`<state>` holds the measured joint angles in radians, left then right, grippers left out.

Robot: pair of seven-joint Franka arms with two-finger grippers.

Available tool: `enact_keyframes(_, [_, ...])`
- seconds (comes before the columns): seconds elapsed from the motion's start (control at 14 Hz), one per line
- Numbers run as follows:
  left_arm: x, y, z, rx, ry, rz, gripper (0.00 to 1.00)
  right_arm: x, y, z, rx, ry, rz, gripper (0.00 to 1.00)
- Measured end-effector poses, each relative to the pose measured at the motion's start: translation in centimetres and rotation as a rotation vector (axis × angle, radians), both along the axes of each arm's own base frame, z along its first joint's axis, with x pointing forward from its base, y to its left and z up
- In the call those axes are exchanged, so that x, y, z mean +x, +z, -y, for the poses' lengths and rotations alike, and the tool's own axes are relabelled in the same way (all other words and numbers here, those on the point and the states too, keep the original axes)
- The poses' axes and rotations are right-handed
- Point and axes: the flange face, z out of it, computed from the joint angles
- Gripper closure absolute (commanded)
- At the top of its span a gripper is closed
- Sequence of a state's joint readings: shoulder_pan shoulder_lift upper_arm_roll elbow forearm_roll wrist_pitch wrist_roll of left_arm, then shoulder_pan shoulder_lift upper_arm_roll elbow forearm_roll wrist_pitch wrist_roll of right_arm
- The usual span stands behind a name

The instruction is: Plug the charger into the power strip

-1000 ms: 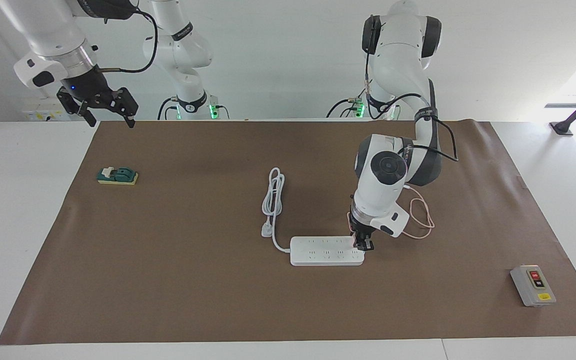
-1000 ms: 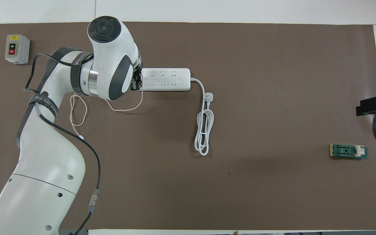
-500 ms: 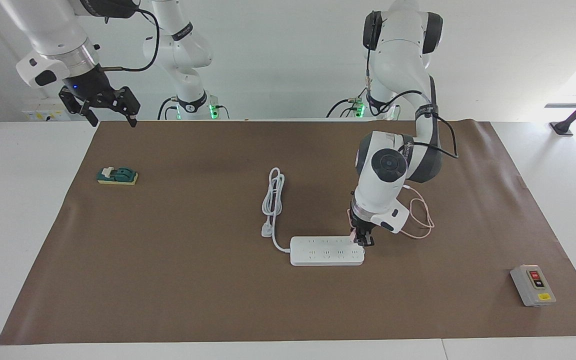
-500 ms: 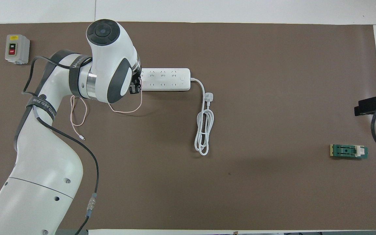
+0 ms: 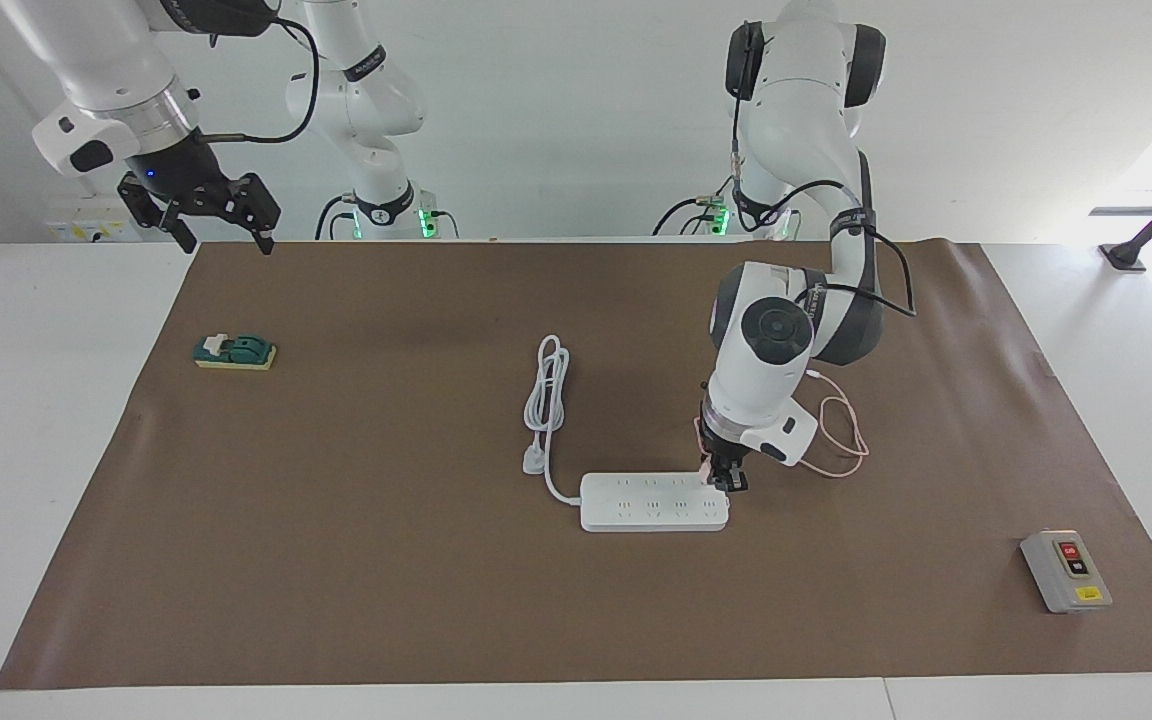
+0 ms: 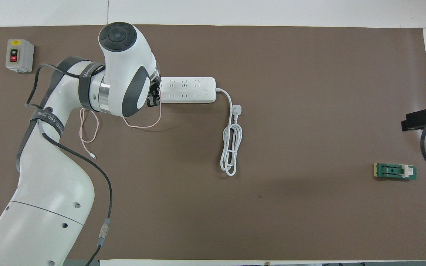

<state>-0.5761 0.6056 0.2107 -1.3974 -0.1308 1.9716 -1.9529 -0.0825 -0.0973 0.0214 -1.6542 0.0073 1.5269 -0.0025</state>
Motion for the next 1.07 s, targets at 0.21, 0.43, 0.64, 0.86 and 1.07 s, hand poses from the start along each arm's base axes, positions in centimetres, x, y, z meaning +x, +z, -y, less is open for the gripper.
enact_keyframes(0.21, [-0.26, 0.01, 0.58, 0.001, -0.008, 0.001, 1.00, 0.00, 0.00, 0.00, 0.000, 0.000, 0.000, 0.00])
enact_keyframes(0.43, [-0.34, 0.01, 0.73, 0.002, -0.010, 0.000, 1.00, 0.00, 0.00, 0.00, 0.000, 0.000, 0.000, 0.00])
enact_keyframes(0.64, [-0.35, 0.00, 0.75, 0.002, -0.010, 0.000, 1.00, 0.00, 0.00, 0.00, 0.000, 0.000, 0.000, 0.00])
enact_keyframes(0.86, [-0.36, 0.00, 0.76, 0.002, -0.011, -0.001, 1.00, 0.00, 0.00, 0.01, 0.000, 0.000, 0.000, 0.00])
enact_keyframes(1.07, [-0.36, -0.01, 0.75, 0.003, -0.011, -0.001, 1.00, 0.00, 0.00, 0.01, 0.000, 0.000, 0.000, 0.00])
